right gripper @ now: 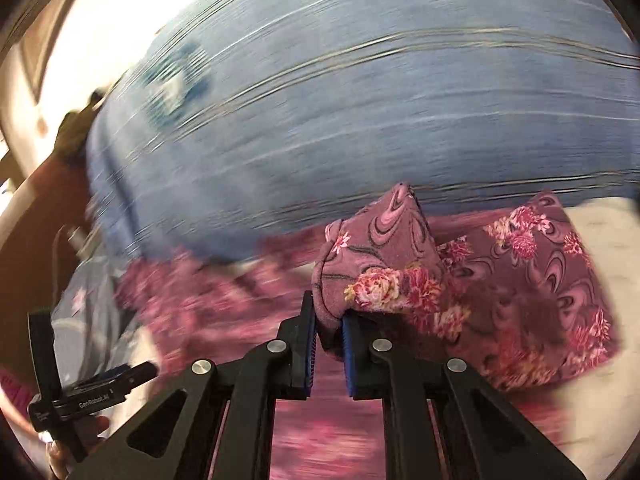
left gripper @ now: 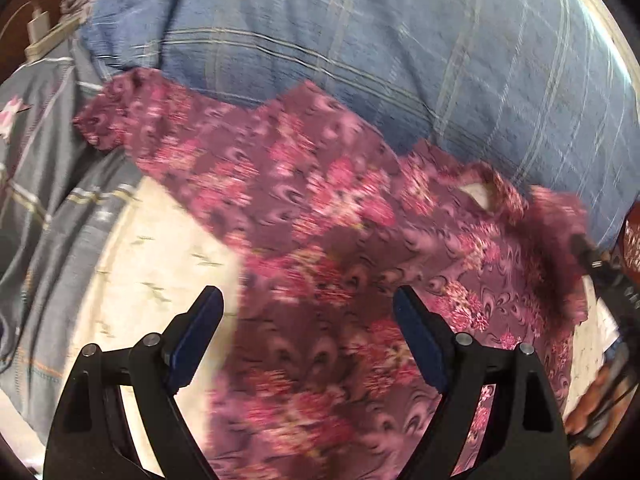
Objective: Fold small clothes
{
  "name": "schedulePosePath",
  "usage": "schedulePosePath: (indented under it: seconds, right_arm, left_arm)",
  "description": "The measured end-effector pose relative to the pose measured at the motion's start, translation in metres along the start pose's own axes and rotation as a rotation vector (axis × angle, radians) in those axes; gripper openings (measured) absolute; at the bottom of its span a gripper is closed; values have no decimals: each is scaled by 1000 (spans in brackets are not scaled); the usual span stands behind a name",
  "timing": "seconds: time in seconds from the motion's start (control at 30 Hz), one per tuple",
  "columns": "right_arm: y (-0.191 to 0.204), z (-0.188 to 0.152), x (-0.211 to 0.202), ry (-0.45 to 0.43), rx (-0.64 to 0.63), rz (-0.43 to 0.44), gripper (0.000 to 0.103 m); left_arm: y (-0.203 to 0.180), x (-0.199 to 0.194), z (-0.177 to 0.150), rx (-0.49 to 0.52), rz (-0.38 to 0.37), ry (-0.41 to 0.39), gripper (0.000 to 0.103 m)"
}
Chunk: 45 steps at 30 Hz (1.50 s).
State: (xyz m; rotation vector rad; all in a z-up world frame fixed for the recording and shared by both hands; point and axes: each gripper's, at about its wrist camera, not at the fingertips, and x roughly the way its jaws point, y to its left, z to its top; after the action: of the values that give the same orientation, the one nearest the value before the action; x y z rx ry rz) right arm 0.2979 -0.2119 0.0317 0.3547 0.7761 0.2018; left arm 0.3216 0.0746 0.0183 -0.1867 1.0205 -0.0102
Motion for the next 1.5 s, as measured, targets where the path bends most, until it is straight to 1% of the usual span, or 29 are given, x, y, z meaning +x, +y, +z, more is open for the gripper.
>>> schedulePosePath:
  seconds: [0.1,0.17,0.2,0.23,0.3,0.33,0.4,0.47,0.53,0.6,0.67,0.7,0.8,0.83,0.87,0.9,0.93,0.97,1.0,1.1,1.17,1.2,1.23,1.27,1.3,1.33,1.4,1.47,1.5]
  right_arm:
    - [53,-15,23,44,-60,64,11]
    - [78,-25,39,75,-78,100,11]
    - [84,-29,46,92,-76,113,17]
    - [94,-37,60,137,-66,133,23]
    - [105,-53,81,242,-60,125,34]
    - [109,-63,89,292,-70,107,34]
    - [107,-75,84,311,-84,116,34]
    - [92,-83,61,298,-69,163,34]
    - [68,-86,34,276,-31,179,43]
    - [38,-89,9,250,15,158,48]
    - [0,-93,-15,226,78,120,48]
    - [-15,-95,-24,213,107,100,48]
    - [-56,-99,-46,176,193,66,48]
    - [-73,-100,-54,157,239,58,48]
    - [-85,-100,-58,140,275,55,48]
    - [-101,-99,-64,116,326,53,48]
    - [-113,-98,-68,93,370,56,48]
    - [-127,-96,-70,65,420,62,48]
    - [-138,-93,-70,37,465,67,48]
    - [-160,-86,-61,-11,570,72,48]
    - [-177,-84,-51,-26,652,82,44]
    - [-180,-83,-45,-36,686,85,34]
    - [-181,-78,-39,-30,698,95,10]
    - [-178,-72,-35,-8,682,86,4]
    - [-173,-64,-35,-12,655,80,4]
    - [-168,-58,-45,-70,627,94,4]
    - [-161,-51,-67,-143,583,113,4]
    - [-161,-56,-76,-165,557,92,4]
    - [-164,-61,-74,-151,546,71,4]
  left_arm:
    - [23,-12,5,-26,6,-14,87]
    - [36,-18,6,-39,28,-29,87]
    - [43,-20,7,-49,40,-35,87]
    - [49,-21,7,-62,47,-37,87]
    - [60,-21,7,-93,42,-22,87]
    - [63,-19,7,-106,33,-8,87]
    - [63,-15,4,-119,3,21,87]
    - [55,-12,0,-105,-26,39,87]
    - [38,-6,-4,-80,-64,64,87]
    - [20,2,-8,-69,-125,105,87]
    - [2,14,-11,-64,-188,142,87]
    - [-6,21,-13,-58,-190,156,87]
    - [-24,46,-14,-53,-156,200,87]
    - [-26,53,-12,-70,-155,198,86]
    - [-28,56,-10,-94,-156,173,85]
    - [-30,55,-6,-111,-165,139,71]
    - [-32,53,-2,-115,-187,101,37]
    - [-35,52,4,-107,-193,92,20]
    - [-38,51,8,-104,-184,96,7]
    - [-37,41,16,-122,-174,68,6]
    - [-37,31,20,-120,-171,40,6]
    - [-36,26,22,-121,-164,28,6]
    - [-35,20,25,-124,-161,19,6]
    - [-33,18,27,-124,-155,11,6]
    - [-33,11,27,-122,-150,-4,6]
    - [-31,7,27,-122,-148,-12,6]
    - [-27,3,22,-113,-139,-24,6]
    - [-25,16,13,-95,-120,7,8]
    - [-24,26,9,-91,-106,34,9]
